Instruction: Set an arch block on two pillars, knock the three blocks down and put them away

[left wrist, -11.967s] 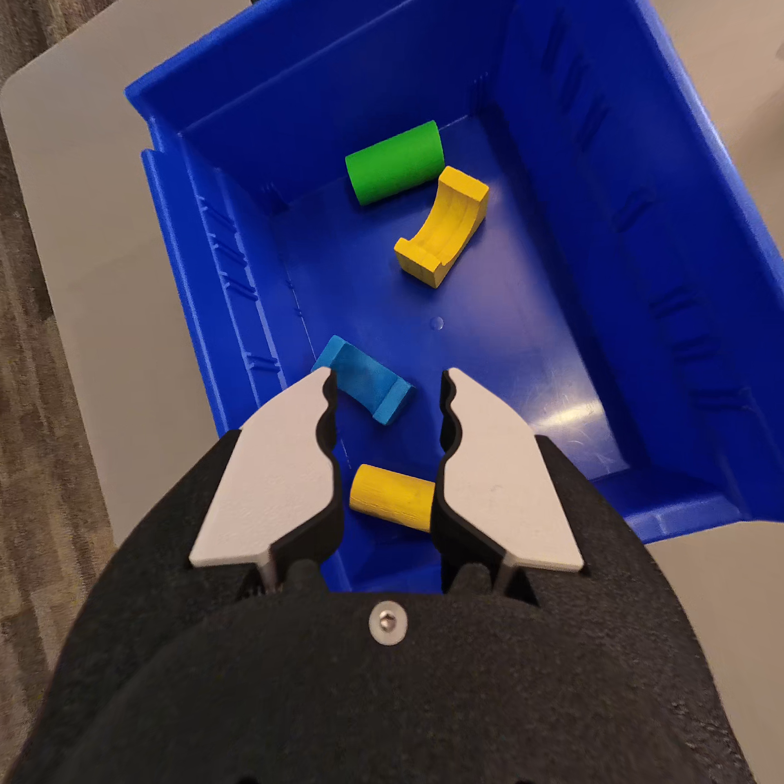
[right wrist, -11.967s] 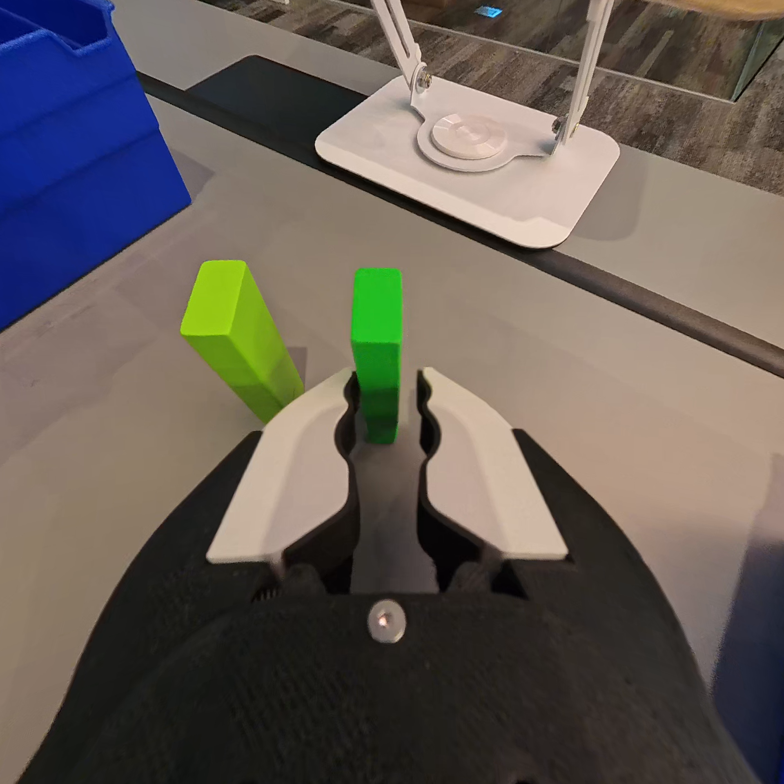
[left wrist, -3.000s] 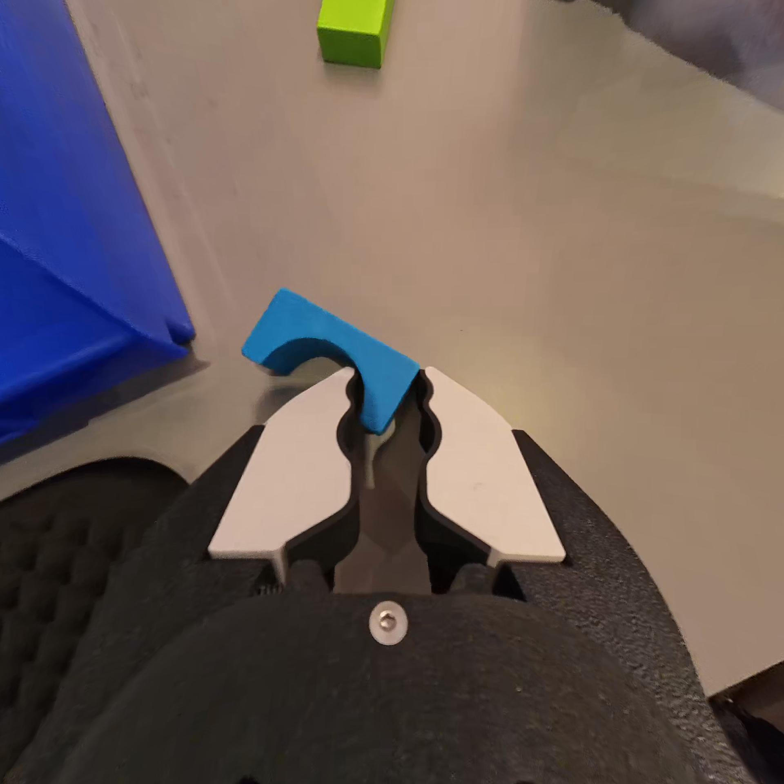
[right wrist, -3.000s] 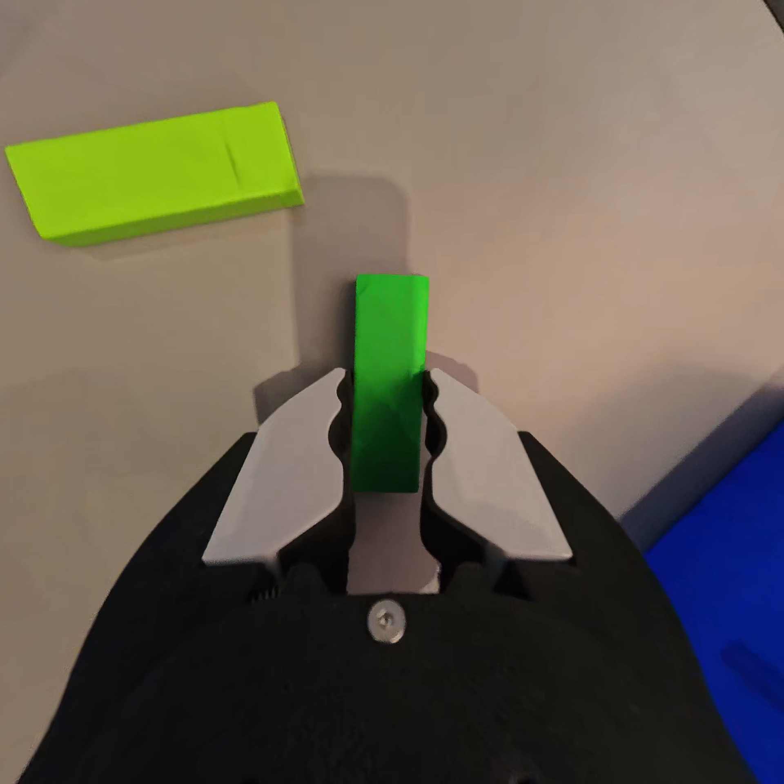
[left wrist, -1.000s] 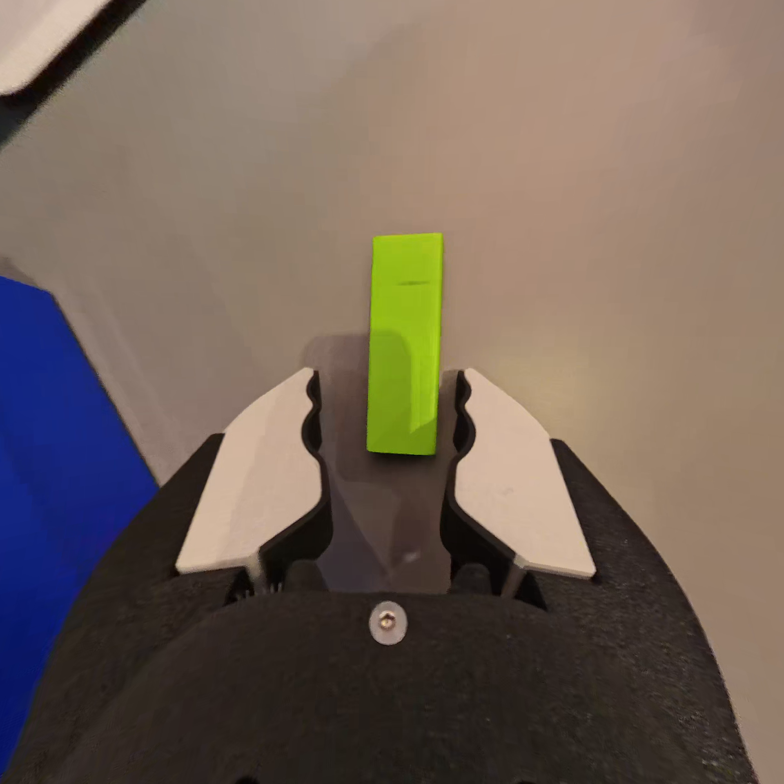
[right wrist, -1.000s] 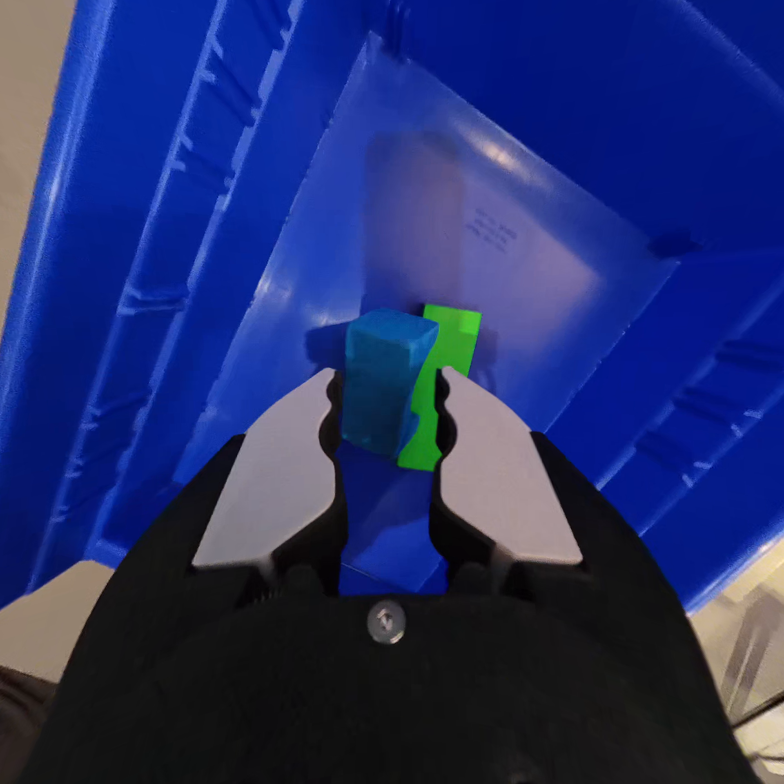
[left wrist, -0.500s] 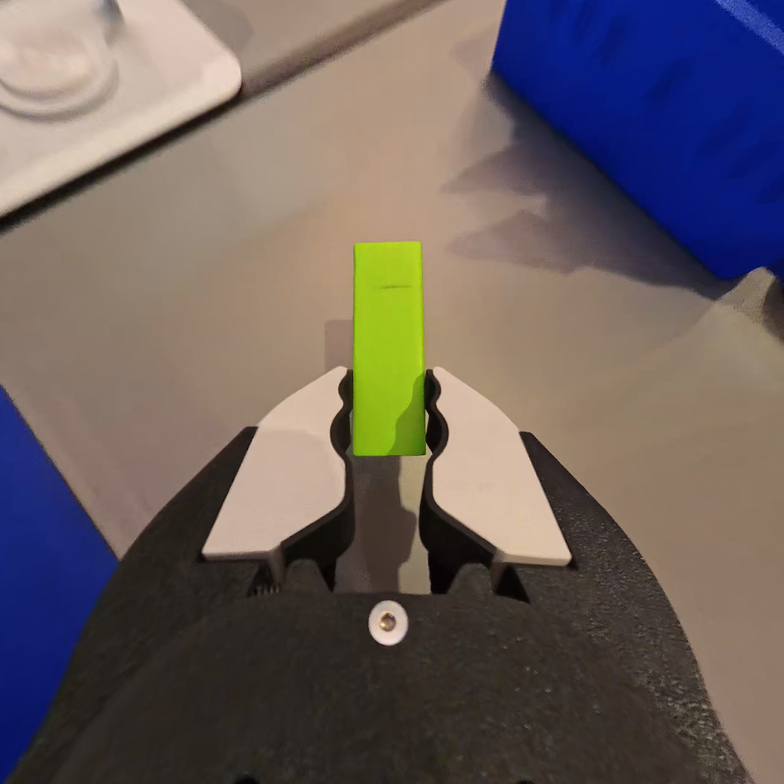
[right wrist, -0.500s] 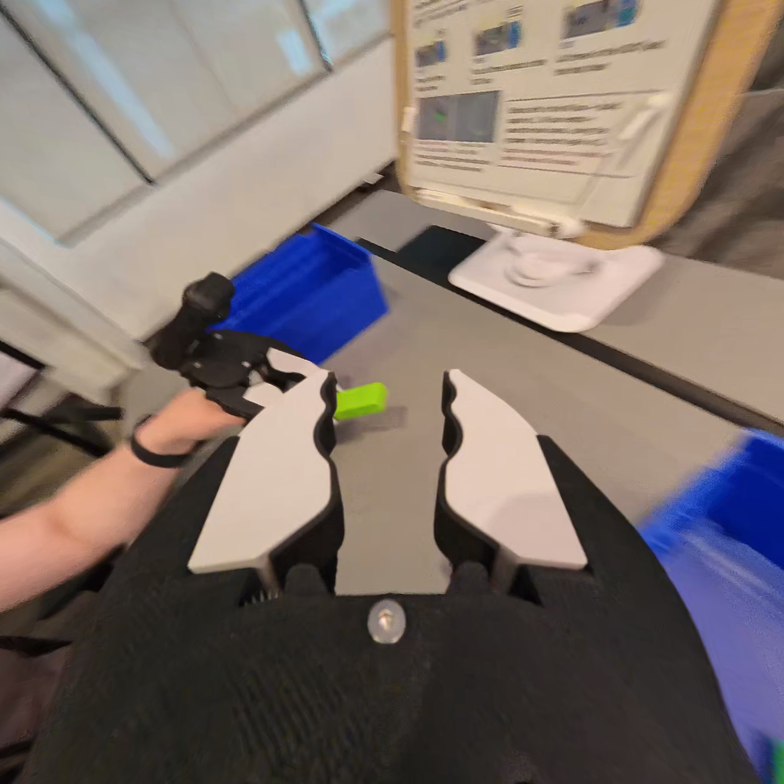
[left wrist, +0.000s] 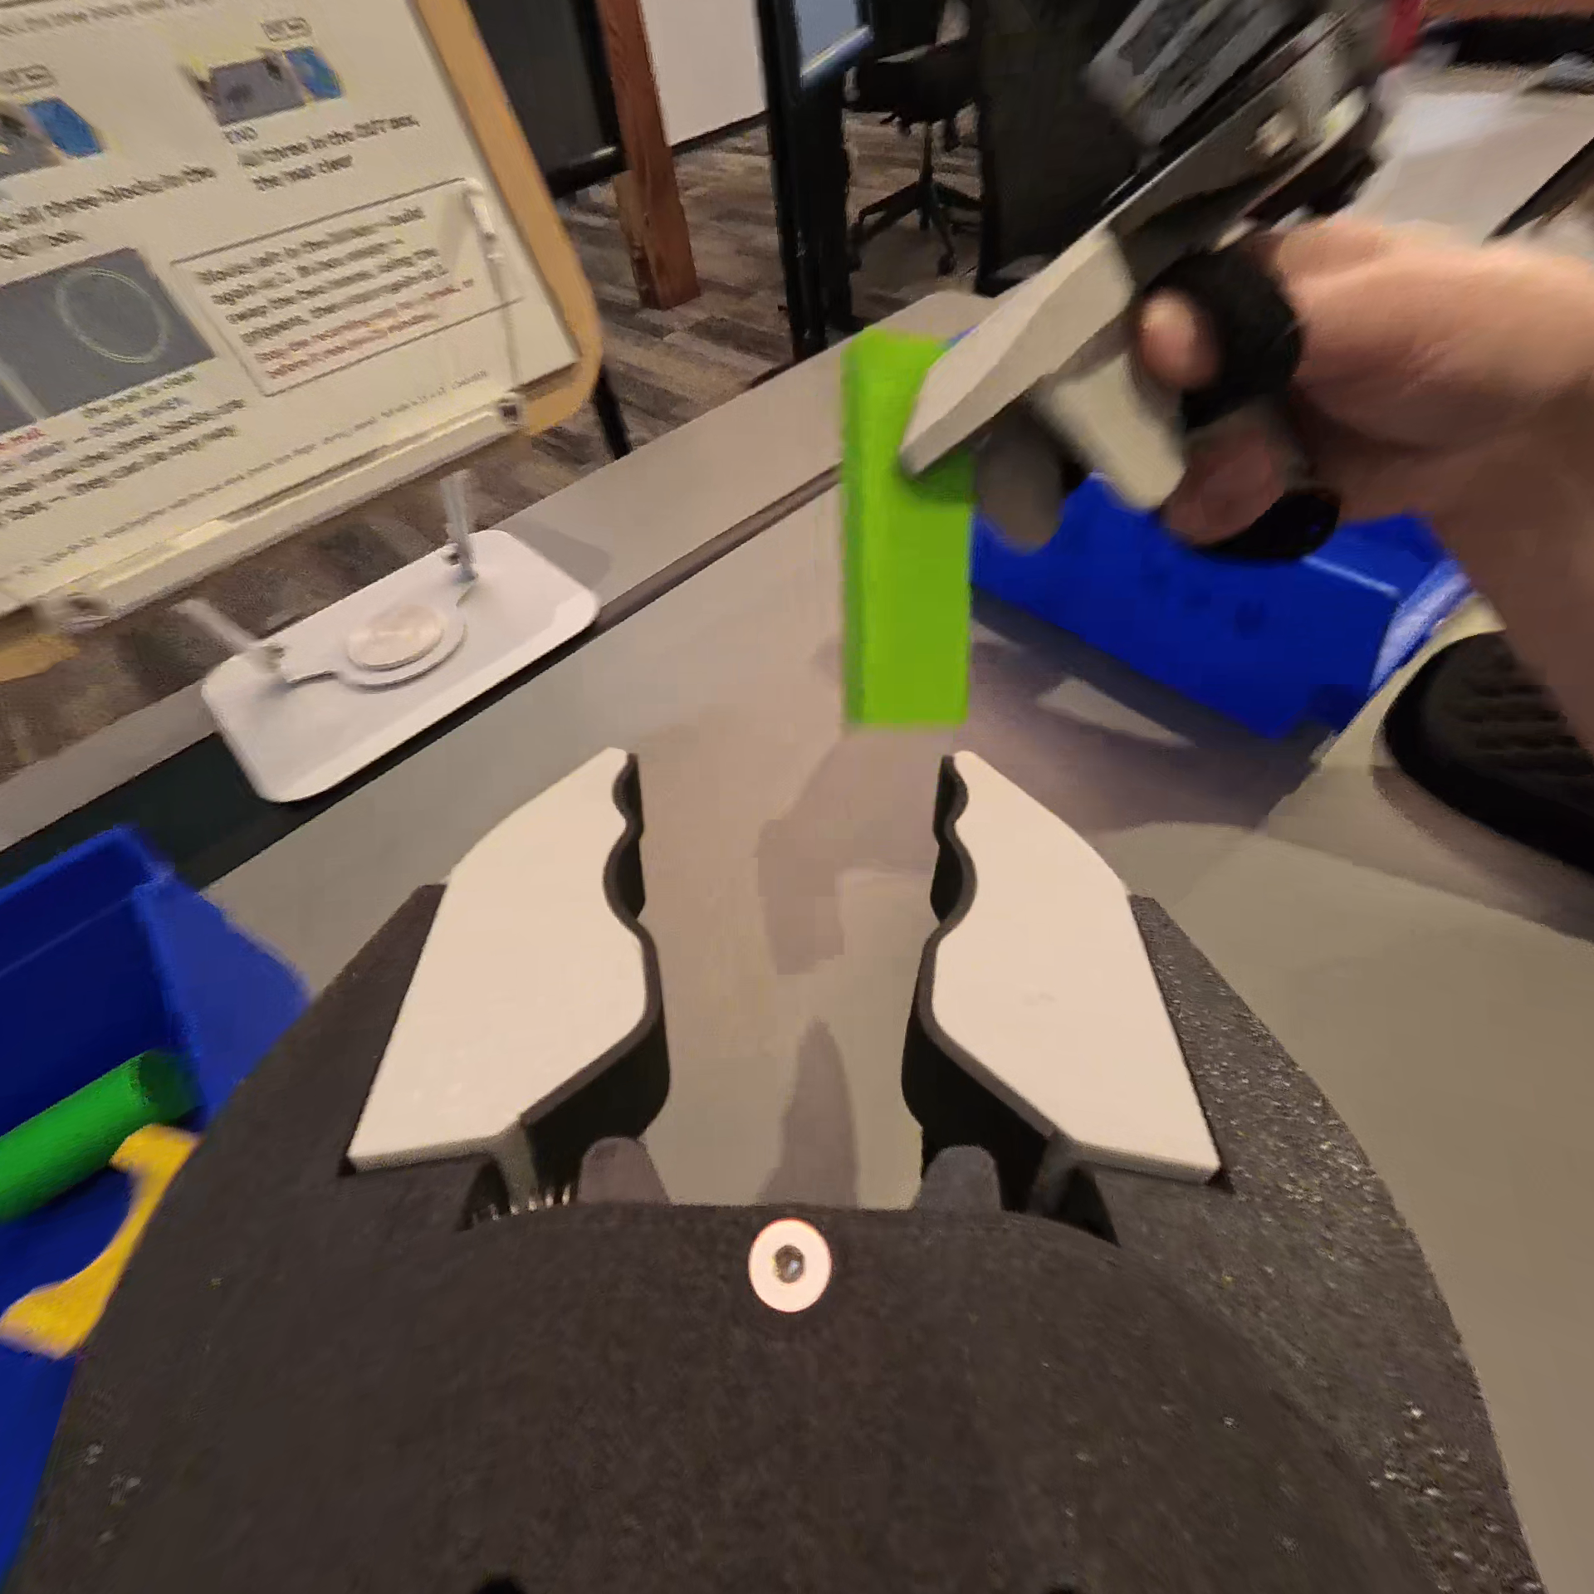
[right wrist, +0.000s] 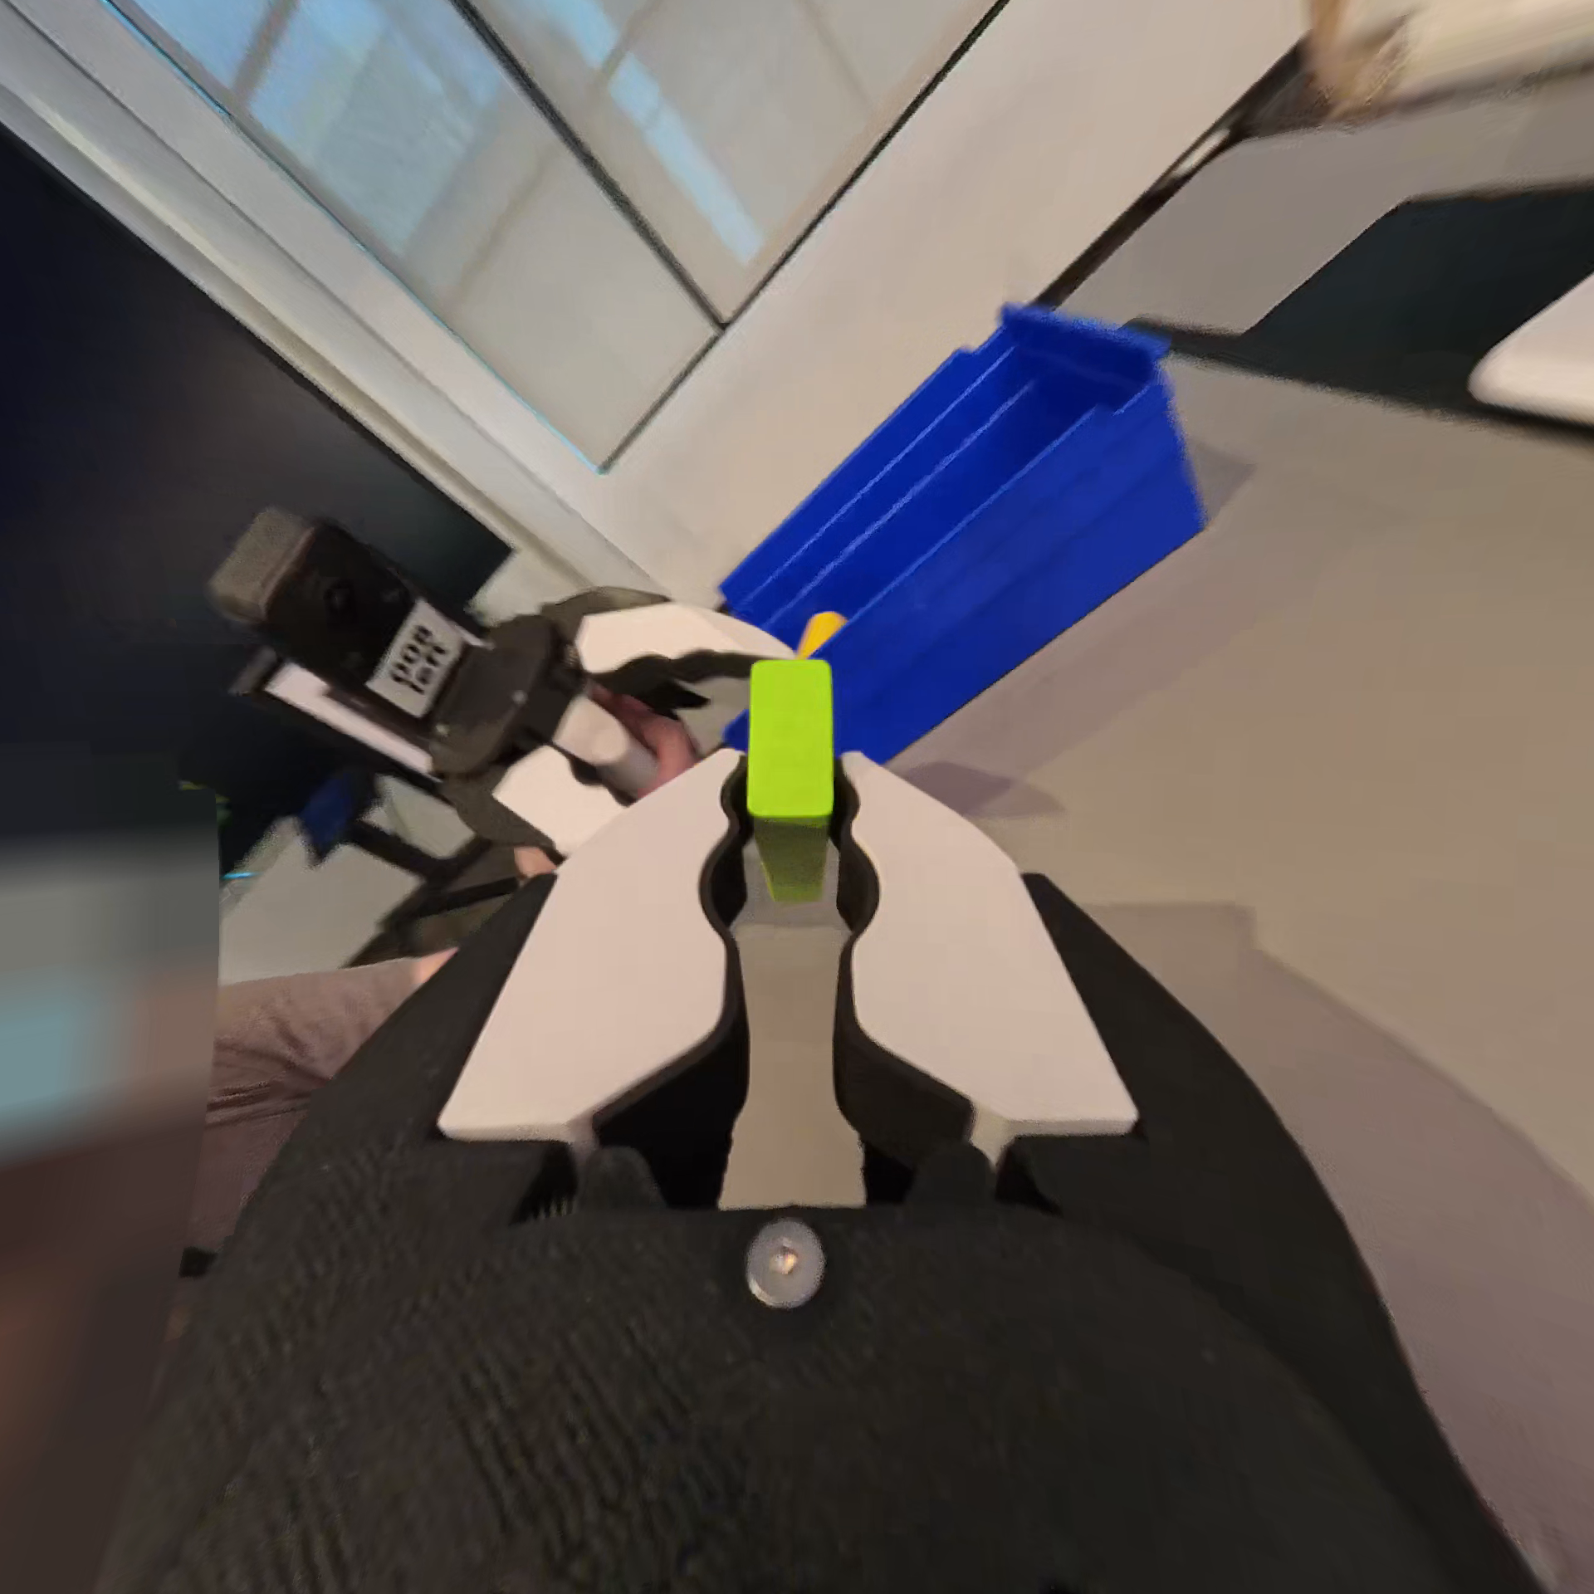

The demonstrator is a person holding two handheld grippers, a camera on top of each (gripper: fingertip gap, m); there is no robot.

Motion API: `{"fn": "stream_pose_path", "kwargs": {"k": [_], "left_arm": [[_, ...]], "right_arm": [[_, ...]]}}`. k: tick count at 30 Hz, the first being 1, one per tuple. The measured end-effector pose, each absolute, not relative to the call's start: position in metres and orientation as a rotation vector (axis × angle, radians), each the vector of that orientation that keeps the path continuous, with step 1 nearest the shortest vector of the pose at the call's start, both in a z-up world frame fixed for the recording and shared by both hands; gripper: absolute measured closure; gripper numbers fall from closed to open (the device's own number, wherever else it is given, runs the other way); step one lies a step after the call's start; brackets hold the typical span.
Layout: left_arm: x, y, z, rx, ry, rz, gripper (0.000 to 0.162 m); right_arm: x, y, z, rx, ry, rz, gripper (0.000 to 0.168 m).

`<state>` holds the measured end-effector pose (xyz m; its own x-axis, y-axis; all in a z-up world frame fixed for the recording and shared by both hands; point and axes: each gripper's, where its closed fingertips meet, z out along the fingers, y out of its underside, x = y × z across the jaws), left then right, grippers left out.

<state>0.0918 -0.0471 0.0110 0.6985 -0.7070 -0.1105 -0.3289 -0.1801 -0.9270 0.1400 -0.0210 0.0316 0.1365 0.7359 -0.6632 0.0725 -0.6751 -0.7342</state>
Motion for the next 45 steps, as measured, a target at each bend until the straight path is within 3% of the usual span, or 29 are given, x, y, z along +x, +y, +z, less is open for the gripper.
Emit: {"fn": "stream_pose_path", "kwargs": {"k": [4, 8, 14, 18, 20, 24, 31, 45], "left_arm": [[-0.002, -0.033, 0.038, -1.850, 0.619, -0.136, 0.106], [-0.087, -0.022, 0.021, -2.069, 0.490, -0.118, 0.114], [-0.134, 0.017, -0.049, -2.296, 0.735, -0.040, 0.115], [-0.155, 0.038, -0.090, -2.340, 0.966, 0.200, 0.115], [-0.156, 0.040, -0.101, -2.357, 1.051, 0.221, 0.116], [-0.172, 0.017, -0.122, -2.569, 1.197, 0.241, 0.103], [-0.205, -0.048, -0.123, -2.853, 1.288, 0.268, 0.088], [-0.236, -0.066, -0.140, -3.120, 1.188, 0.531, 0.086]], "right_arm": [[0.225, 0.004, 0.048, -1.954, -0.778, 1.065, 0.151], [0.352, 0.021, 0.011, -2.266, -0.573, 0.590, 0.151], [0.421, -0.016, -0.083, -2.742, -0.442, 0.735, 0.151], [0.428, -0.011, -0.117, -2.878, -0.348, 0.756, 0.149], [0.428, -0.003, -0.115, -2.859, -0.261, 0.779, 0.132], [0.433, 0.015, -0.087, -2.693, -0.285, 0.695, 0.119], [0.425, 0.024, -0.049, -2.513, -0.335, 0.681, 0.119], [0.412, 0.023, -0.061, -2.560, -0.428, 0.666, 0.119]]}}
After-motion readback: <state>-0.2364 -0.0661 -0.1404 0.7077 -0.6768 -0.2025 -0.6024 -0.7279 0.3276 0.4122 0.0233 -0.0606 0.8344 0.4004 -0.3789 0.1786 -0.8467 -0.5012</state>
